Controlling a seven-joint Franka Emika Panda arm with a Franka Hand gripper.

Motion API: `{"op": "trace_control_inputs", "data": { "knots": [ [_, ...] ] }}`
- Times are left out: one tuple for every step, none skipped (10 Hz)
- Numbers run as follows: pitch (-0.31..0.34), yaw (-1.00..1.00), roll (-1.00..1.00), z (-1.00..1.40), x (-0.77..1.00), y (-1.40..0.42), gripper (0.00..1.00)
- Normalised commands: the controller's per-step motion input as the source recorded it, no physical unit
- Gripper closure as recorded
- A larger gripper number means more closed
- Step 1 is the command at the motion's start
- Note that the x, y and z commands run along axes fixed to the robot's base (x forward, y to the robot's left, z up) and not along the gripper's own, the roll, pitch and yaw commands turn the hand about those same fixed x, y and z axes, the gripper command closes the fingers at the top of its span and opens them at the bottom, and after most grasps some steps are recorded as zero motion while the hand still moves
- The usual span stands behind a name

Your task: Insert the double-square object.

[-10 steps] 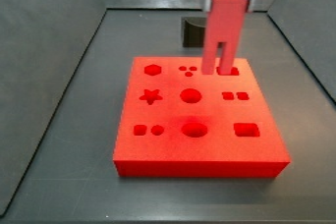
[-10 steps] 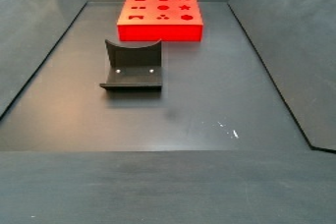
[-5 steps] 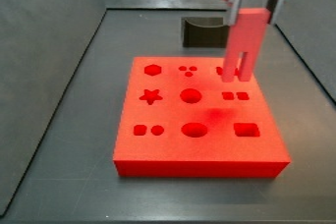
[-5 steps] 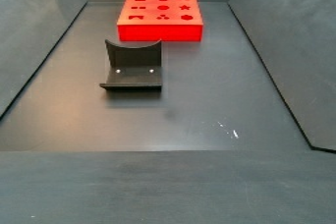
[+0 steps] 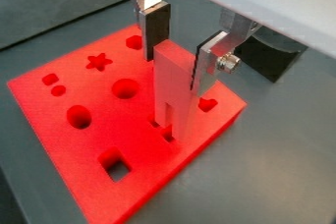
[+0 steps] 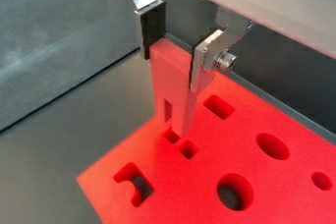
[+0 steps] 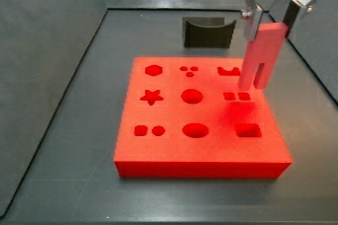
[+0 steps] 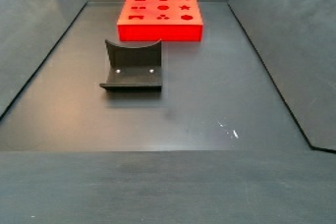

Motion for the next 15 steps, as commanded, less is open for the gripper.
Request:
{"op": "trace_control_inputs", "data": {
  "knots": [
    [0.13, -0.23, 0.18, -0.08, 0.01, 0.0, 1.0],
    [0.05, -0.29, 0.14, -0.2, -0.09, 0.02, 1.0],
    [0.06, -0.33, 0.15, -0.23, -0.22, 0.01, 1.0],
    [0.0, -0.13, 0.1, -0.23, -0.23, 0.0, 1.0],
    [0.014, -0.19, 0.04, -0.11, -0.3, 0.0, 1.0],
    [0.0, -0.01, 0.0, -0.01, 0.0, 0.0, 1.0],
    [0.0, 0.0, 0.0, -0.06, 0.01, 0.0, 1.0],
    [0.0, 0.0, 0.0, -0.1, 0.0, 0.0, 1.0],
    [0.0, 0.0, 0.0, -0.07, 0.02, 0.0, 1.0],
    [0.0, 0.0, 0.0, -0.09, 0.0, 0.0, 1.0],
    [0.0, 0.0, 0.0, -0.03, 0.0, -0.06, 1.0],
    [0.0, 0.0, 0.02, 0.0, -0.09, -0.11, 1.0],
    [0.0, 0.0, 0.01, -0.03, 0.0, -0.11, 1.0],
    [0.0, 0.0, 0.02, -0.11, 0.01, -0.02, 1.0],
    [0.0, 0.04, 0.06, -0.21, 0.07, 0.01, 1.0]
  ]
}}
